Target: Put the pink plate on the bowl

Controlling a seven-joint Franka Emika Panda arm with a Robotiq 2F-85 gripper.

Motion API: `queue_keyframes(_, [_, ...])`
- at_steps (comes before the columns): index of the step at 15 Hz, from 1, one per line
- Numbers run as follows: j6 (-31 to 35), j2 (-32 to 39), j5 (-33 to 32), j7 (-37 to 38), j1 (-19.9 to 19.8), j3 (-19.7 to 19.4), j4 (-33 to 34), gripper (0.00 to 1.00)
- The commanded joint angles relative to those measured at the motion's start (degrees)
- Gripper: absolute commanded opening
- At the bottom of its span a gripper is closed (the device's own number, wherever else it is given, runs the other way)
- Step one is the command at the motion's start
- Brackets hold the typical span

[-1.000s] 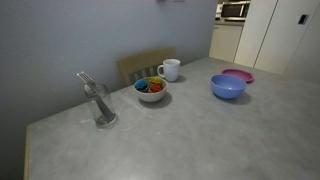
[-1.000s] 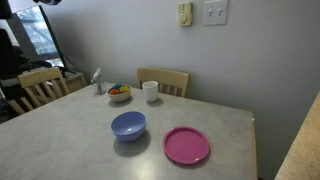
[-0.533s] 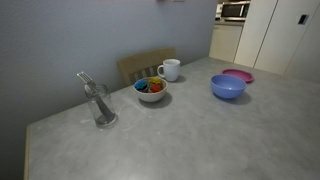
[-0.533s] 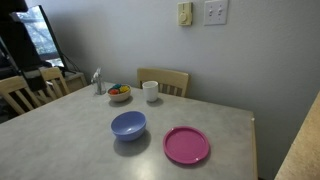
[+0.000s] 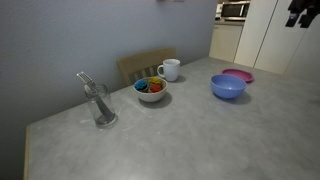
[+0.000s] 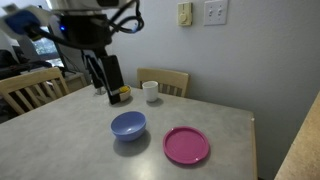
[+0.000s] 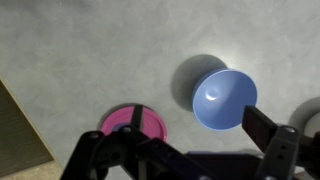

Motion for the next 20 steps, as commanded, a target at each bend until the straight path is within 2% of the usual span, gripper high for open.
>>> queue_keyframes(1, [-3.78, 12.08, 5.40, -1.83, -2.45, 1.30, 9.02, 1.00])
queue_keyframes(2, [-0.75, 6.42, 2.59, -0.27, -2.77, 2.30, 3.76, 1.00])
queue_keyframes(4, [-0.58, 9.06, 2.79, -0.17, -3.20, 2.97, 5.04, 1.00])
queue_keyframes(8, [-0.71, 7.55, 2.83, -0.19, -3.29, 3.11, 4.92, 1.00])
queue_keyframes(11, [4.56, 11.47, 7.94, 0.71, -3.92, 3.11, 6.64, 1.00])
queue_keyframes(14, [9.53, 14.97, 12.75, -1.64, -4.73, 3.55, 8.36, 1.00])
queue_keyframes(17, [12.66, 19.52, 13.24, -3.49, -5.80, 4.53, 11.57, 1.00])
queue_keyframes(20, [11.60, 24.70, 10.27, -5.41, -6.97, 5.69, 15.96, 1.00])
